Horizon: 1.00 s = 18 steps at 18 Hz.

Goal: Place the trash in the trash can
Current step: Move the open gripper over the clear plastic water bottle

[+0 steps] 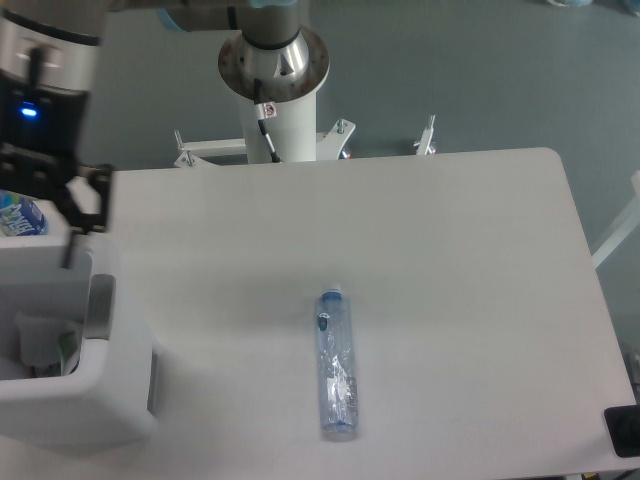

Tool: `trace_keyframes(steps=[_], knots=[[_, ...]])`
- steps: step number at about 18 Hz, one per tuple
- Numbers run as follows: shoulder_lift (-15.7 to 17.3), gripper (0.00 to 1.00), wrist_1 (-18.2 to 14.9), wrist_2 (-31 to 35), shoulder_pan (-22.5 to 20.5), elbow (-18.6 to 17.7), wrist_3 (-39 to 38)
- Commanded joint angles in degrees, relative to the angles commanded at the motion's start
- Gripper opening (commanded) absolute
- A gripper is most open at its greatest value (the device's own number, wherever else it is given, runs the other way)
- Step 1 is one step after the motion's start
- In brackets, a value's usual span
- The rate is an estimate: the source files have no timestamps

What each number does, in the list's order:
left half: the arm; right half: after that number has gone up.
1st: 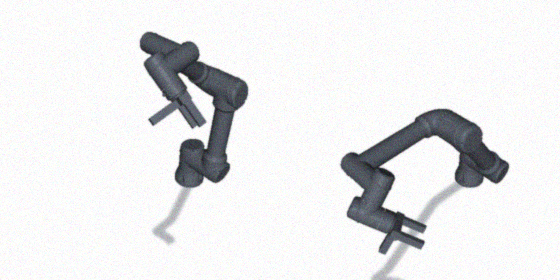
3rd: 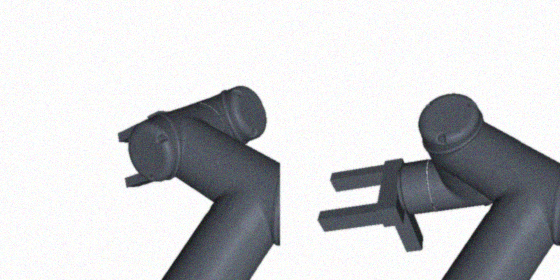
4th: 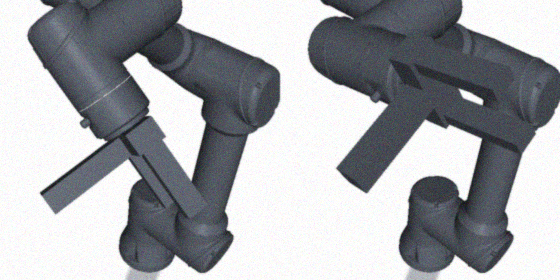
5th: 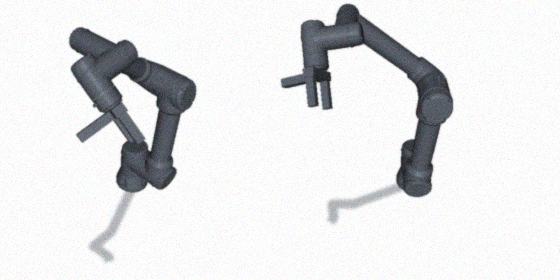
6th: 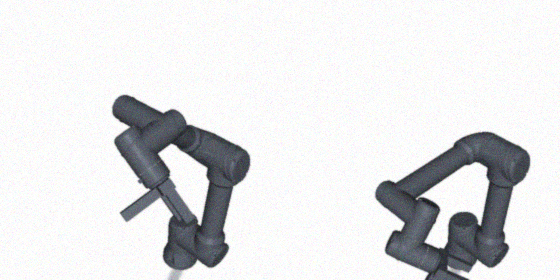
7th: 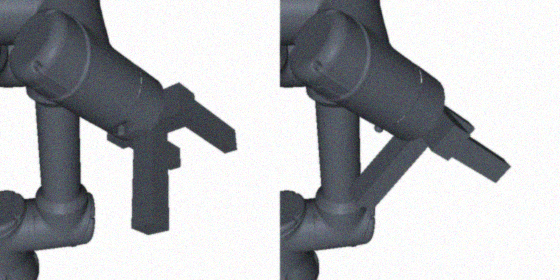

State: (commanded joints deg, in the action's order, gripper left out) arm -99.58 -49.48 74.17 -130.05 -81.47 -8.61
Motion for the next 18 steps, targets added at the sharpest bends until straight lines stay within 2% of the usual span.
trace_keyframes(steps=[3, 6, 8, 10, 12, 15, 18], knots=[[-2.28, 1.0, -0.09, 0.27, -8.87, 0.26, 0.0], [-4.91, 1.0, 0.0, 0.45, -14.77, 0.09, 2.27], [-6.85, 1.0, -0.53, 2.28, -15.76, -0.52, 8.32], [-7.21, 1.0, -0.53, 6.58, -16.72, -3.76, 16.13], [-8.96, 1.0, -0.18, 8.09, -16.99, -6.23, 21.86], [-12.74, 1.0, 1.31, 8.01, -17.51, -5.72, 22.41], [-15.29, 1.0, 1.41, 8.01, -17.25, -5.63, 22.68]])
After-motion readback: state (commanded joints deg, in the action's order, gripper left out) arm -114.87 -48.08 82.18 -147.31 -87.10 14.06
